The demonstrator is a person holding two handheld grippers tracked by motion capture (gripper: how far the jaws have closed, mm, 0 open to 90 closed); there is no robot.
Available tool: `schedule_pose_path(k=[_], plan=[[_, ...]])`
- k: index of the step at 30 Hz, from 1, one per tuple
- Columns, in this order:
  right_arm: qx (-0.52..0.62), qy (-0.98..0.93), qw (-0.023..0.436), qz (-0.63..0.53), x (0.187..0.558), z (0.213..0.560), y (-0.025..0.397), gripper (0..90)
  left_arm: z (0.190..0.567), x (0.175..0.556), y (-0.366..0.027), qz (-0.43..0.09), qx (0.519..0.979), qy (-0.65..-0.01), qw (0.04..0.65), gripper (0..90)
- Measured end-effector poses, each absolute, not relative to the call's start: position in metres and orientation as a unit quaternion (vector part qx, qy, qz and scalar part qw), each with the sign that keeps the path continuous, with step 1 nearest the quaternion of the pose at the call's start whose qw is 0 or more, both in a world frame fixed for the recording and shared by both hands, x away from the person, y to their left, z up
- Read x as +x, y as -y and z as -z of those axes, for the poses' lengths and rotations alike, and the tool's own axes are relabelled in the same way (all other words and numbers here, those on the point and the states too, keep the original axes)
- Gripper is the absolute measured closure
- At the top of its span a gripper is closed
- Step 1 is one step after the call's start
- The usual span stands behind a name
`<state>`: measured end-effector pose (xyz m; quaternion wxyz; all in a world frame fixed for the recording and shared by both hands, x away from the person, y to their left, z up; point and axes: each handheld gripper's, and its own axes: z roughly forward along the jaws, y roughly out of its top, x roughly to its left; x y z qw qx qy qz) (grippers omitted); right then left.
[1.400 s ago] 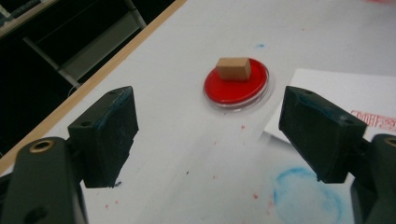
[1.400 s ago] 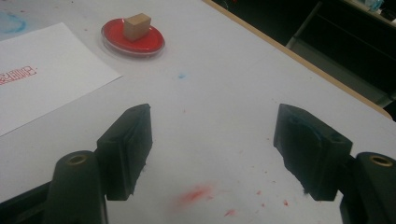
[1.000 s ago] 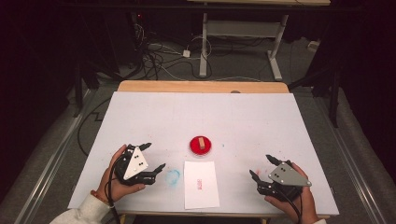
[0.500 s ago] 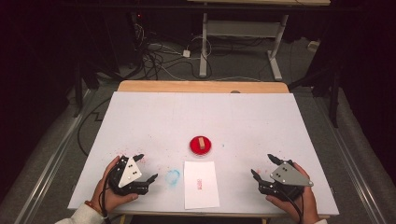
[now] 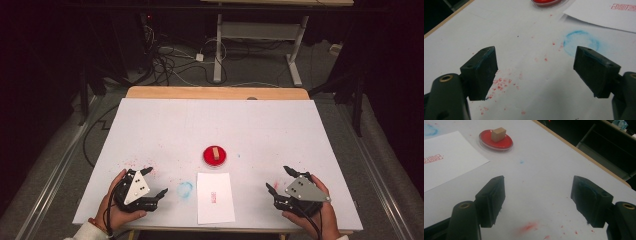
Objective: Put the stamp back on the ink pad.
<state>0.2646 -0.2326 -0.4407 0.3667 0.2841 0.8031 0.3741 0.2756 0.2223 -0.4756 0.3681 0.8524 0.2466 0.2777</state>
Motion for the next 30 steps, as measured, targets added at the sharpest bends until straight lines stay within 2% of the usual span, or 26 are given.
schedule_pose_path(k=[30], plan=[[0.283, -0.799, 0.366, -0.384, 0.2668, 0.4408, 0.2322, 28.4, 0.4765, 0.2805, -0.2279, -0.254, 0.852, -0.263, 0.376, 18.5]])
